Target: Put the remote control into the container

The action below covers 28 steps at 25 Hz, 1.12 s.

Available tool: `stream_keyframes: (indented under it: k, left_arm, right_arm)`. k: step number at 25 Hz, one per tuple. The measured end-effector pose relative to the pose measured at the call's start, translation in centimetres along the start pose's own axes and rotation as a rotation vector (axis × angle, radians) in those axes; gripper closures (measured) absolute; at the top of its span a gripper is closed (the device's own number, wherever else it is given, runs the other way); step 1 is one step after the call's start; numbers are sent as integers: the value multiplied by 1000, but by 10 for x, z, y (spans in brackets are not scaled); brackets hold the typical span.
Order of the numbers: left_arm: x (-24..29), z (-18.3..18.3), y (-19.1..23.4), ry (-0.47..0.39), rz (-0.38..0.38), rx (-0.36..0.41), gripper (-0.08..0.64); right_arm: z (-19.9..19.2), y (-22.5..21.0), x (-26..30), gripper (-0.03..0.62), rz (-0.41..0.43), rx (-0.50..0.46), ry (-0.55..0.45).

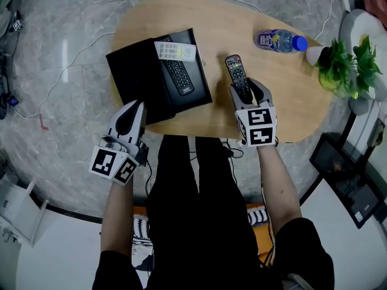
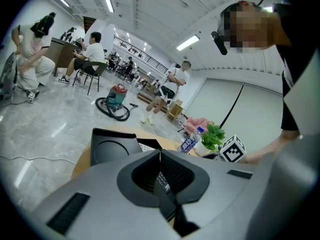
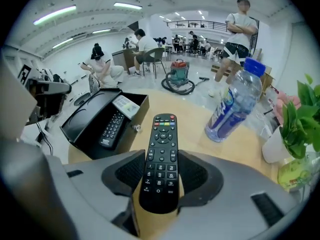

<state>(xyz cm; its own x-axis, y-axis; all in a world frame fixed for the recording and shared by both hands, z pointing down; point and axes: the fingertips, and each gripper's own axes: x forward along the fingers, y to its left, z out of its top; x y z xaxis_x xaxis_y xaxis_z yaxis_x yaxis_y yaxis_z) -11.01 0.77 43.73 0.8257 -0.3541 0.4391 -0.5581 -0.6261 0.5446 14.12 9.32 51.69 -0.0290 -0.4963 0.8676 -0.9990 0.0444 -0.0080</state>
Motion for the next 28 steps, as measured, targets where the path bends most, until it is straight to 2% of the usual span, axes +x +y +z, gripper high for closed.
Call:
stream_keyframes:
  k: [5,10,12,20,28]
  left_arm:
    - [-17,4,13,-28,28,-10,552]
    - [-33,1,22,-51,58,-32,552]
    - [-40,-2,27,-54,70,-43,552]
    - [-62,-9,49,-77,117,-80,552]
    - [-69,-14,59,-82,135,-110,552]
  right_arm:
    - [32,49,-3,376,101,-79,-27]
    - [40,106,6,376,193,-246,-2]
    - [42,122,11,376,219,-283,11]
    - [46,146,34,377,253,-310,58]
    - [53,159,45,377,274,-355,56]
